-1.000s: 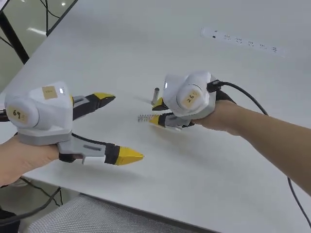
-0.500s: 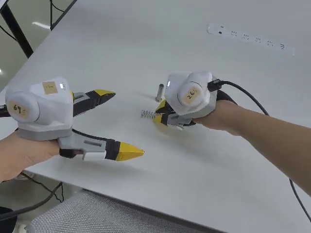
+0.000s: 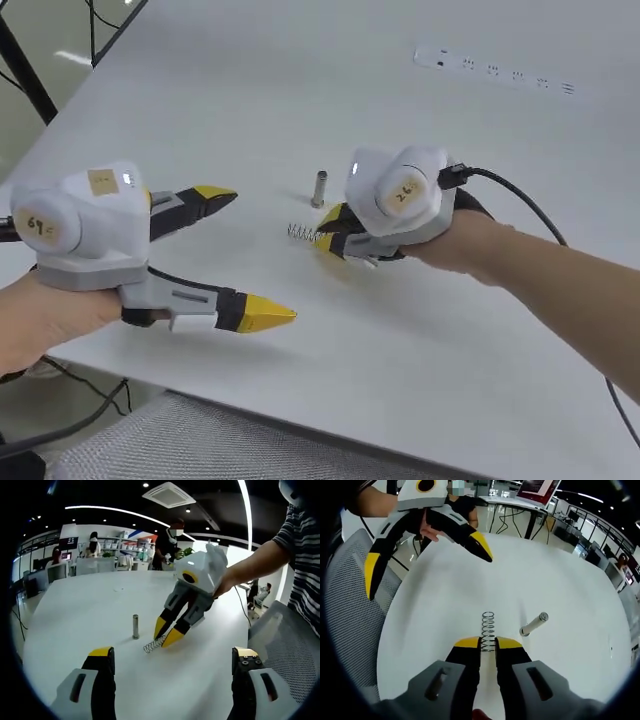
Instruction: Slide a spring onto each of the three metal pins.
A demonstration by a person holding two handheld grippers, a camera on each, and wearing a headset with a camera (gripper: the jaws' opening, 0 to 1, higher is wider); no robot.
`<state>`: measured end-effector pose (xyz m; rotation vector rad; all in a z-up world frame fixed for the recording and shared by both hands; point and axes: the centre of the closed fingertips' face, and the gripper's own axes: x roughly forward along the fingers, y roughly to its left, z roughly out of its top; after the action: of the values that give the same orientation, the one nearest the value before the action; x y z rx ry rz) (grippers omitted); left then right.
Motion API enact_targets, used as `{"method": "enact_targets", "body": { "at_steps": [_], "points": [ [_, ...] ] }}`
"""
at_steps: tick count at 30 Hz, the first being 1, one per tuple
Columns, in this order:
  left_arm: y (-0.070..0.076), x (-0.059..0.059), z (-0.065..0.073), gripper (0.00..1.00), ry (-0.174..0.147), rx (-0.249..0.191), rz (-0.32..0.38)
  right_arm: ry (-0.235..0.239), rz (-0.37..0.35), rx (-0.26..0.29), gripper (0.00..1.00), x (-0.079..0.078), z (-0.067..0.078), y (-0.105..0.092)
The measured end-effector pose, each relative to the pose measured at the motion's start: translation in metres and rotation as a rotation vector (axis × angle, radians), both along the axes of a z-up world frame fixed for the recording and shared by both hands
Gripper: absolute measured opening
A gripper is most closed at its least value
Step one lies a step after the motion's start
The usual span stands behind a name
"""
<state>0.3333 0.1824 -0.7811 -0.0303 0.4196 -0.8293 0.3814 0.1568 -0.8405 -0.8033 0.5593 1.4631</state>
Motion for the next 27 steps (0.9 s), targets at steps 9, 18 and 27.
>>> {"method": "enact_targets", "body": {
  "at_steps": [9, 18, 27],
  "points": [
    [-0.018, 0.001, 0.003, 0.95, -0.007, -0.001, -0.052, -0.014, -0.022, 0.0, 0.13, -0.008, 0.014, -0.034],
    [-0.041, -0.003, 0.003, 0.92, -0.005, -0.002, -0.118, -0.017, -0.042, 0.024, 0.13, -0.017, 0.029, -0.058],
    [-0.058, 0.004, 0.001, 0.84, 0.007, -0.029, -0.172, -0.025, -0.04, 0.02, 0.13, -0.031, 0.034, -0.078]
  ]
}}
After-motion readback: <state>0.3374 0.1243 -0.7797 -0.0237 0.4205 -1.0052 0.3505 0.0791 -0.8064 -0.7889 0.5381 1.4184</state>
